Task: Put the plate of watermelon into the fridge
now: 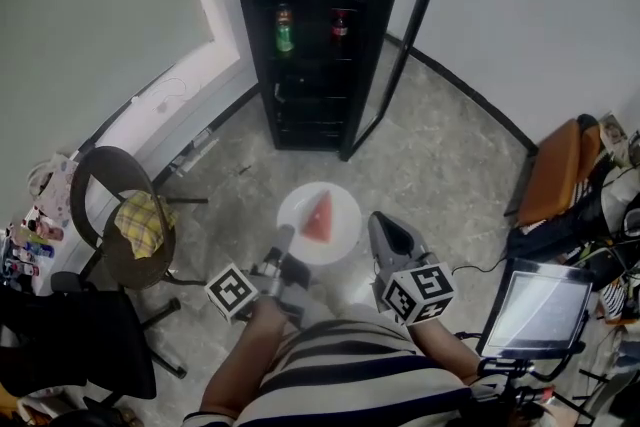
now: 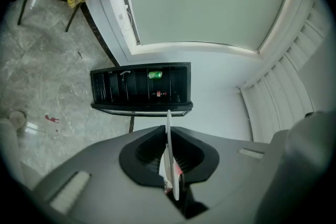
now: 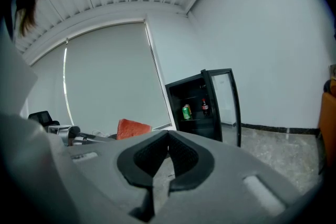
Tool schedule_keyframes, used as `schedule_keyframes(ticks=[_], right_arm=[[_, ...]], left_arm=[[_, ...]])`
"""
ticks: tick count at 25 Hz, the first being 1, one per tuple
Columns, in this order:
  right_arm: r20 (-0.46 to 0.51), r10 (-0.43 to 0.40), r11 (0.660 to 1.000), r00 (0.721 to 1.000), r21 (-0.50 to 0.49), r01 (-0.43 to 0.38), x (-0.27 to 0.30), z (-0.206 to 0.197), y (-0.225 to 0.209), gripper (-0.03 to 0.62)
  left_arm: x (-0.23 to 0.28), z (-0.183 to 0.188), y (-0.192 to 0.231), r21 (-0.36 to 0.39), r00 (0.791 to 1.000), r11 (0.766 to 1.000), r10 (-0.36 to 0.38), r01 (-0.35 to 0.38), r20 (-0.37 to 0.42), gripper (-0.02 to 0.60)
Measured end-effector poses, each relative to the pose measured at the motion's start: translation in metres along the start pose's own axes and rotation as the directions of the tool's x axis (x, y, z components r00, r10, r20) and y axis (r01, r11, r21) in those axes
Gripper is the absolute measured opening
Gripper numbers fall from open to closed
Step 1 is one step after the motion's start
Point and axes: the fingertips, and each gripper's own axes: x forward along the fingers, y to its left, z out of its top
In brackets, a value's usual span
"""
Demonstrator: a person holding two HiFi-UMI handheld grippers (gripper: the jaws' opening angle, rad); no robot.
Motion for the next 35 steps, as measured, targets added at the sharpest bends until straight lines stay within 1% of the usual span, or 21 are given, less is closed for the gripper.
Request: schedule_keyframes(ticks=[4, 10, 14, 20, 27, 32, 35], right_arm=[[0.007, -0.017, 1.000, 1.000, -0.007, 0.017, 0.015, 0.011, -0.011, 0.002], [-0.010, 0.002, 1.000, 1.000, 0.010, -0.002, 0.036, 0.013, -0.039, 0.001], [-0.017, 0.045, 0.999, 0.999, 0.004, -0.045, 0.053, 0.022, -0.055, 0.000], [-0.043, 0.095, 0.995, 0.995, -0.030, -0.096, 0.070, 0.043, -0.096, 0.002], [-0.068, 0.156, 0.986, 0.985, -0.050, -0.160, 0.088, 0.054, -0.134, 0.000], [-0.078, 0.202, 0.976, 0.976, -0.068, -0.208, 0.095, 0.062, -0.153, 0.000], [-0.091, 0.221, 0.972, 0.971, -0.059, -0.227, 0.100, 0.061, -0.160, 0.000]], left_arm=[[0.015, 0.009, -0.007, 0.007, 1.000, 1.000, -0.007, 0.007, -0.005, 0.015], [0.040, 0.008, -0.005, 0.010, 1.000, 1.000, -0.001, 0.001, 0.017, 0.015], [0.062, 0.004, -0.007, -0.006, 0.998, 1.000, -0.011, 0.011, 0.058, 0.017], [0.102, -0.007, -0.011, -0.017, 0.992, 1.000, -0.020, 0.022, 0.121, 0.017], [0.144, -0.020, -0.011, -0.012, 0.982, 1.000, -0.022, 0.025, 0.185, 0.017], [0.165, -0.028, -0.012, 0.007, 0.974, 1.000, -0.025, 0.024, 0.224, 0.017], [0.175, -0.032, -0.013, 0.006, 0.970, 1.000, -0.020, 0.019, 0.243, 0.017]])
